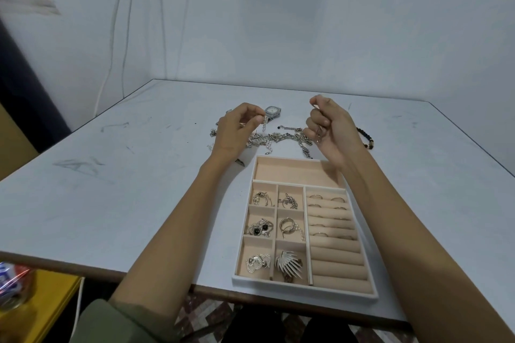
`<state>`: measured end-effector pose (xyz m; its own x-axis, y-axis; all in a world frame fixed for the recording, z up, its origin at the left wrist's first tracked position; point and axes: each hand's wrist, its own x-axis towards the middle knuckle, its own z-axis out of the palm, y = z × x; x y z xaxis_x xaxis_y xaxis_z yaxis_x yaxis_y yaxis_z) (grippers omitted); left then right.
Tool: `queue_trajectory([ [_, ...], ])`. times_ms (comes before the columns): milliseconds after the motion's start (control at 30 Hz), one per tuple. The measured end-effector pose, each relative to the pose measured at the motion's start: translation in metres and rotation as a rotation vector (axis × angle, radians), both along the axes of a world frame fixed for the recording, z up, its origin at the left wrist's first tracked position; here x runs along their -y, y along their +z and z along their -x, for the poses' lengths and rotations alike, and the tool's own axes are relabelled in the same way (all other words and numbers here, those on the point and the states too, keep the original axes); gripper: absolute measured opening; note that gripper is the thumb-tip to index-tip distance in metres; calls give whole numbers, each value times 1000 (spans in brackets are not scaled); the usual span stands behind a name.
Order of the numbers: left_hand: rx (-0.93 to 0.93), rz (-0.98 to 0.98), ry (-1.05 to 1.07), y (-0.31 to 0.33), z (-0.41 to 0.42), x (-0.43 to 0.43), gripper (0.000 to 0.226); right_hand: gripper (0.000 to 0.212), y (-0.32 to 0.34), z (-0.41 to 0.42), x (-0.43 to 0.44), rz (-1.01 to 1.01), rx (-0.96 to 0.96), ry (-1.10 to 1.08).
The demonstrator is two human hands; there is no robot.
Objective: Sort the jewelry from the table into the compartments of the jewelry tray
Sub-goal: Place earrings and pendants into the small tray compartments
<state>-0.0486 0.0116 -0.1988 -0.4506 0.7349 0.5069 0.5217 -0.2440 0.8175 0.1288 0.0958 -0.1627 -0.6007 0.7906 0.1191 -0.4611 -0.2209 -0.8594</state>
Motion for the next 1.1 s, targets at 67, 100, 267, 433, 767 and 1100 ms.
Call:
queue_trajectory([
  [67,21,-10,-18,4,-3,1,9,27,2,-1,5,86,-85,54],
  [100,36,-15,-29,6,-5,2,9,30,3,-2,6,130,-124,83],
  [267,93,-55,-83,14,-15,4,8,38,10,-4,13,303,-305,162],
  [433,130,-52,-115,15,-21,5,7,34,17,-10,21,472,-518,220],
  [767,209,-54,-127,20,-29,17,9,34,13,-10,23,534,-655,155],
  [1100,318,-36,-206,30,-44,48,11,39,16,-9,32,445,-519,187],
])
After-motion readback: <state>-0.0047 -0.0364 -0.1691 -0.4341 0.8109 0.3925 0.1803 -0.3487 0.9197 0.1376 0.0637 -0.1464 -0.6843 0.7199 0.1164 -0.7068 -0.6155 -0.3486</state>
